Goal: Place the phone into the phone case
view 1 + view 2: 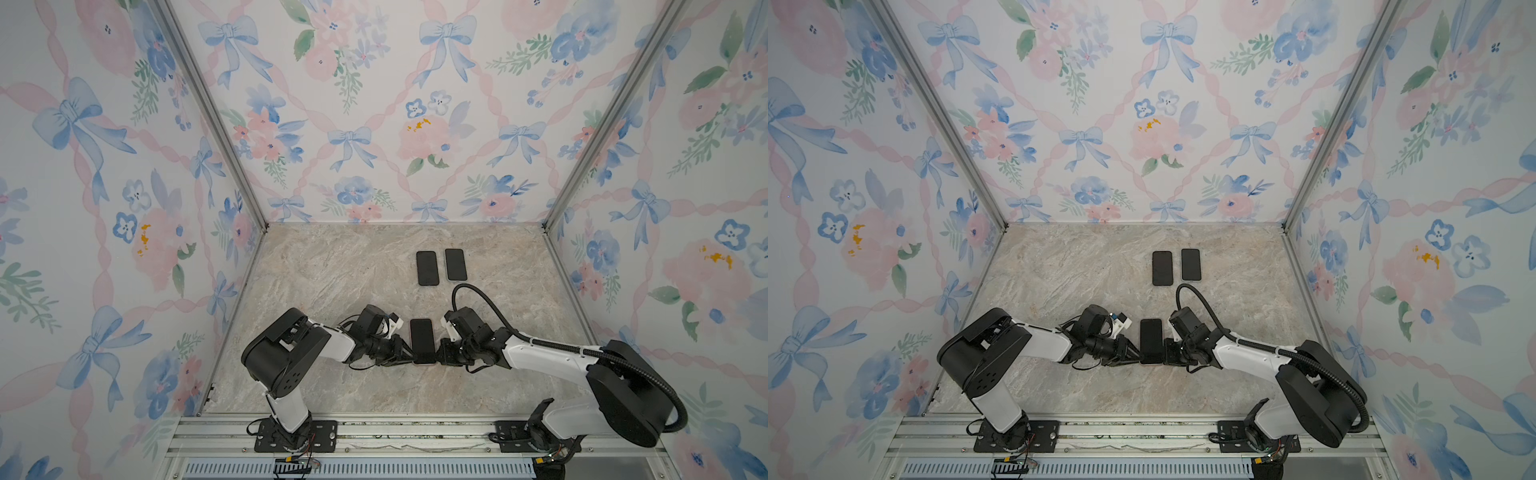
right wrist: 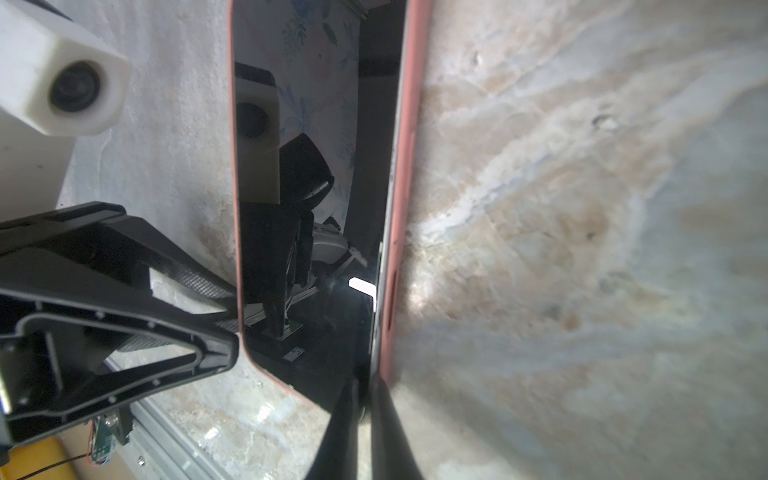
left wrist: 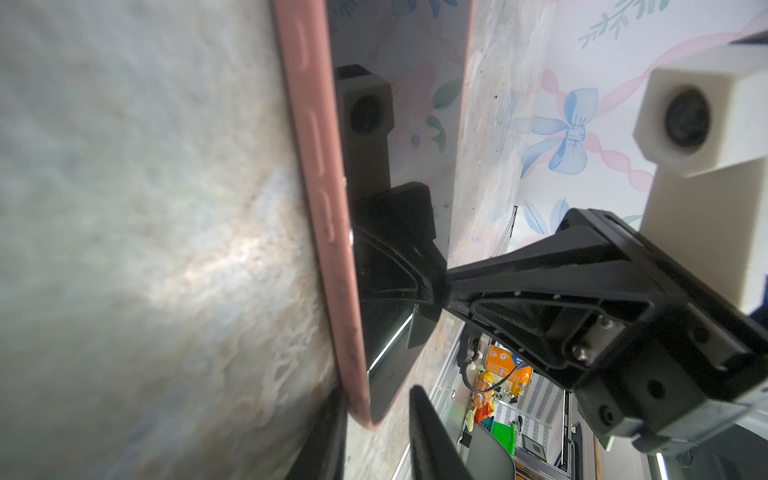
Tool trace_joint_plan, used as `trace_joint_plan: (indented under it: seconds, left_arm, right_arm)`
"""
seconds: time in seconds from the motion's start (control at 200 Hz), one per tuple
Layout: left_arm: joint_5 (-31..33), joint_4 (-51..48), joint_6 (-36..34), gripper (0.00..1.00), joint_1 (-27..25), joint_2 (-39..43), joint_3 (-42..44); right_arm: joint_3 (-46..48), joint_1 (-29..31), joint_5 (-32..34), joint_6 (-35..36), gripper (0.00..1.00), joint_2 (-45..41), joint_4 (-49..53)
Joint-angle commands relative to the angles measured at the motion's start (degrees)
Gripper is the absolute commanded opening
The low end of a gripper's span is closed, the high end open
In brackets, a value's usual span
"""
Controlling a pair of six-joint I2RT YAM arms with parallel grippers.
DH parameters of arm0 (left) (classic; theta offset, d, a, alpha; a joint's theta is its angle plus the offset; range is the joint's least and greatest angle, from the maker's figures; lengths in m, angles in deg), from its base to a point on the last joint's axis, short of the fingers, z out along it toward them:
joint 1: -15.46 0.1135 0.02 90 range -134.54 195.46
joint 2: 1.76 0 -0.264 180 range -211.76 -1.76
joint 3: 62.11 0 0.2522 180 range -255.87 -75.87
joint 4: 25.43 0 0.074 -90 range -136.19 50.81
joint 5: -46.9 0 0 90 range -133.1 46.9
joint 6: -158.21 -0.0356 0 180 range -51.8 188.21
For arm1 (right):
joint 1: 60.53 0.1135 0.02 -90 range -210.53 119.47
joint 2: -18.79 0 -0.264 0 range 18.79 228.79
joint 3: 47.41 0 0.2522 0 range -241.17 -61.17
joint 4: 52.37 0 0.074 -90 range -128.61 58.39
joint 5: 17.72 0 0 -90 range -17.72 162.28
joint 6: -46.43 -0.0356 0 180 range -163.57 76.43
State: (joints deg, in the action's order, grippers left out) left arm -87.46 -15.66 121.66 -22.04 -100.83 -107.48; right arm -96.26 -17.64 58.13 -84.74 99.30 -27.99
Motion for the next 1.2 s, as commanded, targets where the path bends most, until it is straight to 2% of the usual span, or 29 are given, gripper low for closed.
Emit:
trace_joint_plan:
  seconds: [0.0, 0.135, 0.445, 0.535, 0.935, 1.195]
  left_arm:
    - [3.4, -1.9, -0.3, 0.28, 0.0, 0.3, 1.4]
    - [5.0, -5.5, -1.7, 0.29, 0.7, 1.0, 1.5]
    - [4.6, -6.1, -2.0, 0.29, 0.6, -0.8, 0.1]
    - [4.5, -6.2, -2.1, 0.29, 0.5, -1.4, -0.3]
    - [4.4, -6.2, -2.6, 0.29, 0.2, -2.4, -0.8]
    - [5.2, -6.7, -2.9, 0.29, 0.7, -1.1, -0.2]
  right_arm:
    - [-2.1, 0.9, 4.7, 3.0, 0.17, -3.1, 7.8]
    - [-0.5, -0.9, 5.0, 2.2, 0.21, -4.5, 6.3]
    - [-0.5, -1.3, 1.3, 1.3, 0.34, 2.5, 0.5]
    - [-0.5, -1.0, 0.7, 1.1, 0.33, 3.6, -0.6]
    - [0.5, -0.4, 0.7, 0.5, 0.18, 4.2, -1.8]
    - [-0.9, -0.7, 2.0, 1.4, 0.19, 2.2, 1.7]
